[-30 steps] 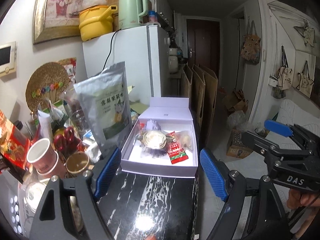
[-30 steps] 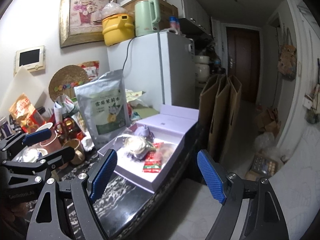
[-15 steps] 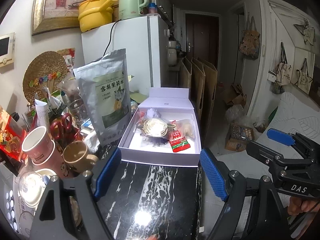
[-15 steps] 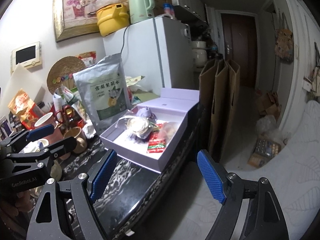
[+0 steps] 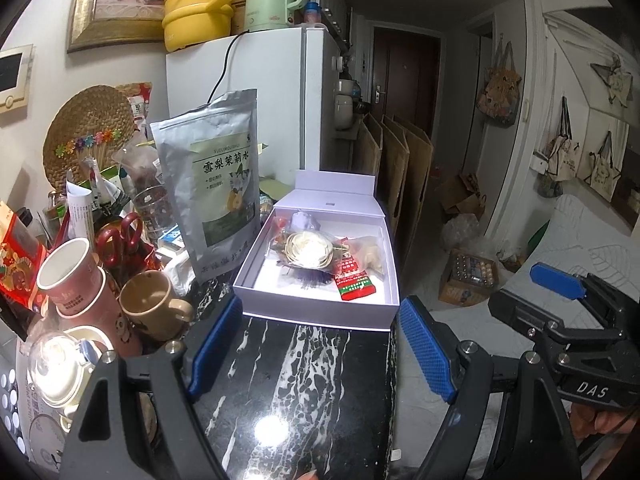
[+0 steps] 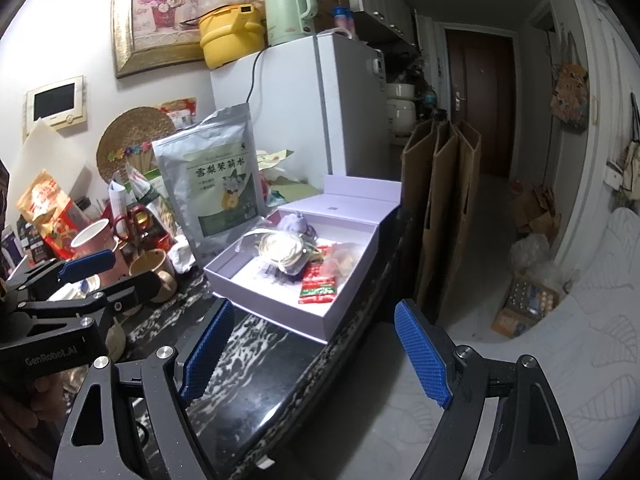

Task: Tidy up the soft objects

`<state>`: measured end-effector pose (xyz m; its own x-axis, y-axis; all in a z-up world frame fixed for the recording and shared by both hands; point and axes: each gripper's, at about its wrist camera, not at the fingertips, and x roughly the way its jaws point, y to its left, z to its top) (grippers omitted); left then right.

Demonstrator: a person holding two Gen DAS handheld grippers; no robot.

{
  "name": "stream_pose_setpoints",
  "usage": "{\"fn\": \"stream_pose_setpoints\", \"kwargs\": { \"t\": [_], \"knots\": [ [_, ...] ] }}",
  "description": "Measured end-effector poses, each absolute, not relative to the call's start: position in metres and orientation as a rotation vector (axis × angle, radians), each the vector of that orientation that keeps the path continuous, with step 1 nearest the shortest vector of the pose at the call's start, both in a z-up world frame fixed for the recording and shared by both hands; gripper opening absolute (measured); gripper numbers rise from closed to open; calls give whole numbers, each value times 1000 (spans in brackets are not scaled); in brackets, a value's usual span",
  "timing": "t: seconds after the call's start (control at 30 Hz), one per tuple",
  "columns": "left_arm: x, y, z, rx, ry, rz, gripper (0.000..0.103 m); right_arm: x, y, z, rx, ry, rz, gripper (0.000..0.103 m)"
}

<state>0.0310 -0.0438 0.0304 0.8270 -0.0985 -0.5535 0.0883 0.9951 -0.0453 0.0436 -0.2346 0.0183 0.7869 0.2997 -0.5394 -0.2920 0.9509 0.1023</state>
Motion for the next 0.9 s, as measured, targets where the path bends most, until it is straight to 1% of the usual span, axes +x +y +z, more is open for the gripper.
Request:
{"fn": "stream_pose_setpoints", "kwargs": {
  "t": [0.9],
  "knots": [
    [25, -43, 35, -24, 583, -102, 81, 34, -233, 23, 8, 580, 313, 83]
  ]
}}
